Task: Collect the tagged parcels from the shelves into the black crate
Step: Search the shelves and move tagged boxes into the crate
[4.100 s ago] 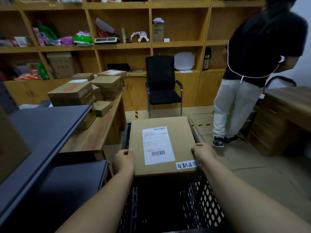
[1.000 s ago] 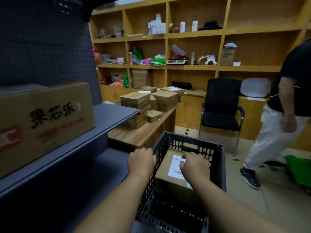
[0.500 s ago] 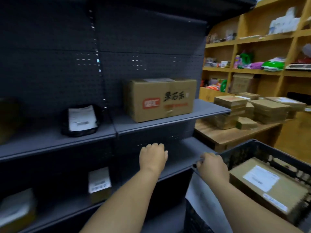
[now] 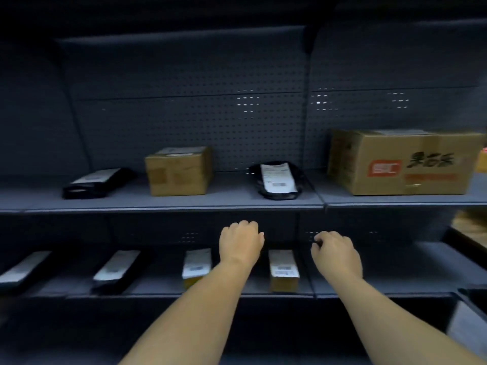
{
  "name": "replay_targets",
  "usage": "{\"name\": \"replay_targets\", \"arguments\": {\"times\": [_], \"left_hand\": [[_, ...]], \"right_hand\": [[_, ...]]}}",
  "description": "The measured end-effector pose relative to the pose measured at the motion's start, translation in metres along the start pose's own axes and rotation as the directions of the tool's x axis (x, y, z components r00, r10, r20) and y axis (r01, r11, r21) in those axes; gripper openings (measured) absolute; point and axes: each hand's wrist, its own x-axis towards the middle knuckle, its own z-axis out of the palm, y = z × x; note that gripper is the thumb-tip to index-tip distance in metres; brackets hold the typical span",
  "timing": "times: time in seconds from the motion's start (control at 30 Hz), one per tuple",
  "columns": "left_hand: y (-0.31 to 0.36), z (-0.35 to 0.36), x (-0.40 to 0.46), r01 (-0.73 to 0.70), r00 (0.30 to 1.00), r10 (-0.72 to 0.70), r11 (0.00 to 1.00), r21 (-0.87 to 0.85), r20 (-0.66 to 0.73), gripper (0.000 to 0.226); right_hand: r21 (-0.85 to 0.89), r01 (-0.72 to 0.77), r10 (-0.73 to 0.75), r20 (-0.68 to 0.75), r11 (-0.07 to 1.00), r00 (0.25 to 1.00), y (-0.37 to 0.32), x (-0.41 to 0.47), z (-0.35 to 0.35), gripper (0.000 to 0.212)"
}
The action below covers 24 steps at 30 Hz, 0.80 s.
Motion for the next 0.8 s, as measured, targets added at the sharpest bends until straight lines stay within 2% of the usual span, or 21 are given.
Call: {"name": "replay_targets", "arguments": {"times": [0.47,0.8], "left_hand": [[-0.258,-0.056,-0.087,0.262,0.965,-0.257,0.948,0.181,-0.050,0.030],[-0.372,-0.083,-0.142,0.437,0.900,-0.423,0.871,0.226,-0.109,0.029]], "right_hand": [[0.167,0.171,-0.188,0.089,0.971,0.978,-0.245,-0.074,0.079,0.028],[0.274,0.274,-0.323,0.156,0.922,0.933,-0.360,-0.116,0.118,0.025]]}}
